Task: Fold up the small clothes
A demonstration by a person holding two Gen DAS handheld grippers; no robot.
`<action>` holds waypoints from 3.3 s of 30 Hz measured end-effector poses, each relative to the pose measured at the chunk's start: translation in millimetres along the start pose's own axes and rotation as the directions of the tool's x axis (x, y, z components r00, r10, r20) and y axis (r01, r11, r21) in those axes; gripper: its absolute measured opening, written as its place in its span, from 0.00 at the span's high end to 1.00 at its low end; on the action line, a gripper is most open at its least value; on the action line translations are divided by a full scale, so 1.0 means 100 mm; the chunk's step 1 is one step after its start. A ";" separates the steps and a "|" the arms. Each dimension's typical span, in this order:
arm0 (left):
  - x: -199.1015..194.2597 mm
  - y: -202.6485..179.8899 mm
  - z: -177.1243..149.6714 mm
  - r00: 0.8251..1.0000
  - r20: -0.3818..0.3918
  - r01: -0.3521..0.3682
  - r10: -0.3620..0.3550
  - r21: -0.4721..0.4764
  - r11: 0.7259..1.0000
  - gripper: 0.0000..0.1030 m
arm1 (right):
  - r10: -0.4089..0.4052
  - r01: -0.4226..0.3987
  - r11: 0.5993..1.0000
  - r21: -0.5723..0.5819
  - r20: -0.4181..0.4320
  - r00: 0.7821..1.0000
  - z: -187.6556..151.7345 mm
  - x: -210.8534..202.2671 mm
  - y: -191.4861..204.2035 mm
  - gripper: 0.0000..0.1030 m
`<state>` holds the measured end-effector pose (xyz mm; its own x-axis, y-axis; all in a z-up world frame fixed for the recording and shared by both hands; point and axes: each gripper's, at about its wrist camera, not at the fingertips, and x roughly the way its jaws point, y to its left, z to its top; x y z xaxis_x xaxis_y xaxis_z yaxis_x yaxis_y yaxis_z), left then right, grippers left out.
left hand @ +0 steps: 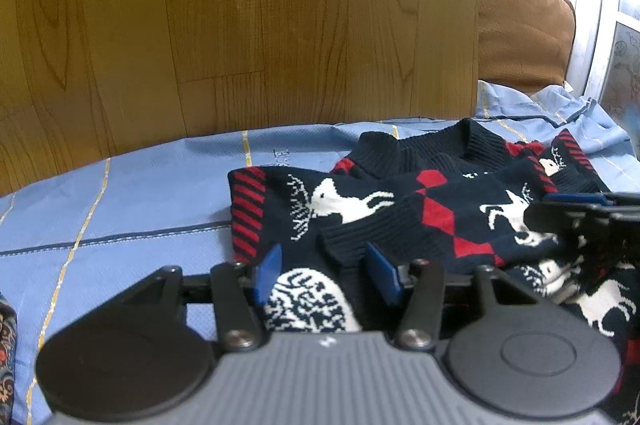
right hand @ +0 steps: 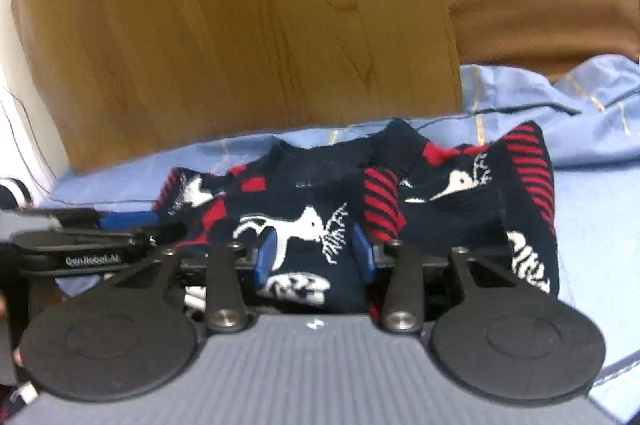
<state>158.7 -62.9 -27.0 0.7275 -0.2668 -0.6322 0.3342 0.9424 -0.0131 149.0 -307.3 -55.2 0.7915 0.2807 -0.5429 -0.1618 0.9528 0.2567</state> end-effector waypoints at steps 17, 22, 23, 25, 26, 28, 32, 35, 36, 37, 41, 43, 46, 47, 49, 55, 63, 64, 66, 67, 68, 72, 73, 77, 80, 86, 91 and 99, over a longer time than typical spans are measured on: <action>0.02 0.00 0.00 1.000 0.004 -0.029 0.029 -0.003 1.000 0.45 | 0.024 -0.024 0.999 0.024 0.018 1.000 -0.04 -0.03 -0.06 0.54; 0.02 -0.03 -0.01 0.998 0.009 -0.056 0.056 0.004 0.998 0.42 | 0.022 -0.023 1.000 0.021 0.018 1.000 -0.05 -0.01 -0.04 0.53; 0.02 -0.05 -0.01 0.997 0.012 -0.071 0.071 0.011 0.997 0.40 | 0.022 -0.023 1.000 0.021 0.018 1.000 -0.05 -0.01 -0.04 0.53; 0.01 -0.09 -0.02 0.991 0.016 -0.133 0.132 0.020 0.991 0.25 | 0.024 -0.024 0.999 0.022 0.018 1.000 -0.05 -0.01 -0.04 0.53; 0.01 -0.09 -0.01 0.984 0.013 -0.177 0.177 0.015 0.984 0.16 | 0.027 -0.027 0.999 0.023 0.018 0.999 -0.05 -0.01 -0.04 0.51; 0.02 -0.07 0.00 0.981 -0.001 -0.194 0.194 0.000 0.981 0.15 | 0.039 -0.040 0.999 0.022 0.016 0.999 -0.05 -0.02 -0.04 0.47; -0.14 0.03 -0.03 0.976 -0.048 -0.217 0.214 -0.079 0.973 0.20 | -0.026 0.027 0.999 -0.021 0.007 1.000 -0.04 -0.18 0.08 0.46; -0.36 0.06 -0.14 0.975 -0.060 -0.220 0.214 -0.121 0.968 0.20 | -0.023 0.029 0.997 -0.068 0.080 0.996 -0.15 -0.55 0.18 0.30; -0.44 0.05 -0.19 0.975 -0.051 -0.223 0.218 -0.128 0.966 0.20 | -0.018 0.025 0.997 -0.076 0.093 0.996 -0.20 -0.66 0.19 0.30; -0.50 0.04 -0.23 0.977 -0.037 -0.215 0.212 -0.133 0.967 0.19 | -0.019 0.028 0.996 -0.085 0.098 0.995 -0.26 -0.74 0.20 0.30; -0.46 -0.04 -0.36 0.968 -0.038 -0.249 0.247 -0.084 0.965 0.15 | -0.060 0.068 0.994 -0.083 0.098 0.993 -0.44 -0.80 0.13 0.27; -0.44 -0.06 -0.36 0.967 -0.036 -0.253 0.251 -0.074 0.965 0.15 | -0.082 0.082 0.997 -0.011 0.021 0.996 -0.48 -0.68 -0.01 0.29; -0.47 -0.02 -0.37 0.969 -0.040 -0.248 0.245 -0.089 0.965 0.13 | -0.054 0.052 0.997 0.059 0.048 0.997 -0.45 -0.69 -0.12 0.28; -0.47 -0.01 -0.38 0.970 -0.041 -0.243 0.240 -0.094 0.965 0.13 | -0.053 0.050 0.997 0.063 0.045 0.998 -0.45 -0.68 -0.12 0.28; -0.48 0.00 -0.38 0.971 -0.041 -0.237 0.234 -0.101 0.966 0.13 | -0.054 0.052 0.997 0.051 0.044 0.998 -0.46 -0.68 -0.10 0.27; -0.46 0.03 -0.39 0.974 -0.042 -0.226 0.223 -0.108 0.968 0.13 | -0.045 0.043 0.997 0.057 0.046 0.998 -0.45 -0.69 -0.11 0.27; -0.47 0.02 -0.40 0.974 -0.043 -0.228 0.224 -0.110 0.967 0.12 | -0.045 0.042 0.997 0.059 0.047 0.998 -0.45 -0.68 -0.12 0.26; -0.46 0.02 -0.40 0.974 -0.043 -0.228 0.225 -0.110 0.967 0.12 | -0.045 0.042 0.997 0.060 0.047 0.998 -0.45 -0.68 -0.12 0.26; -0.46 0.02 -0.40 0.973 -0.042 -0.230 0.226 -0.108 0.967 0.12 | -0.045 0.042 0.997 0.060 0.047 0.998 -0.45 -0.68 -0.12 0.26; -0.47 0.02 -0.40 0.973 -0.041 -0.231 0.228 -0.106 0.967 0.12 | -0.045 0.042 0.997 0.061 0.047 0.998 -0.45 -0.68 -0.12 0.26; -0.46 0.02 -0.40 0.973 -0.041 -0.232 0.229 -0.105 0.967 0.12 | -0.045 0.043 0.997 0.060 0.047 0.998 -0.45 -0.68 -0.12 0.26; -0.47 0.01 -0.40 0.972 -0.041 -0.235 0.232 -0.103 0.967 0.12 | -0.046 0.043 0.997 0.061 0.048 0.998 -0.45 -0.68 -0.12 0.25; -0.47 0.01 -0.40 0.972 -0.041 -0.234 0.231 -0.103 0.967 0.12 | -0.045 0.042 0.997 0.061 0.048 0.998 -0.45 -0.68 -0.12 0.25; -0.47 0.01 -0.39 0.972 -0.041 -0.235 0.232 -0.102 0.967 0.12 | -0.045 0.042 0.997 0.063 0.048 0.998 -0.45 -0.68 -0.12 0.25; -0.47 0.02 -0.39 0.972 -0.041 -0.235 0.232 -0.102 0.967 0.11 | -0.045 0.042 0.997 0.064 0.049 0.998 -0.46 -0.68 -0.11 0.25; -0.47 0.02 -0.39 0.972 -0.041 -0.234 0.231 -0.102 0.967 0.11 | -0.042 0.038 0.997 0.067 0.050 0.998 -0.46 -0.68 -0.12 0.25; -0.47 0.02 -0.39 0.972 -0.041 -0.235 0.232 -0.101 0.967 0.11 | -0.042 0.038 0.997 0.067 0.050 0.998 -0.46 -0.69 -0.12 0.25; -0.47 0.02 -0.39 0.971 -0.041 -0.237 0.234 -0.099 0.966 0.10 | -0.038 0.034 0.997 0.069 0.054 0.998 -0.46 -0.69 -0.13 0.25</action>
<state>101.2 -40.8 -27.7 0.7603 -0.0298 -0.6489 0.0906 0.9941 0.0604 69.2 -333.5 -57.2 0.8275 0.2380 -0.5085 -0.0935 0.9515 0.2931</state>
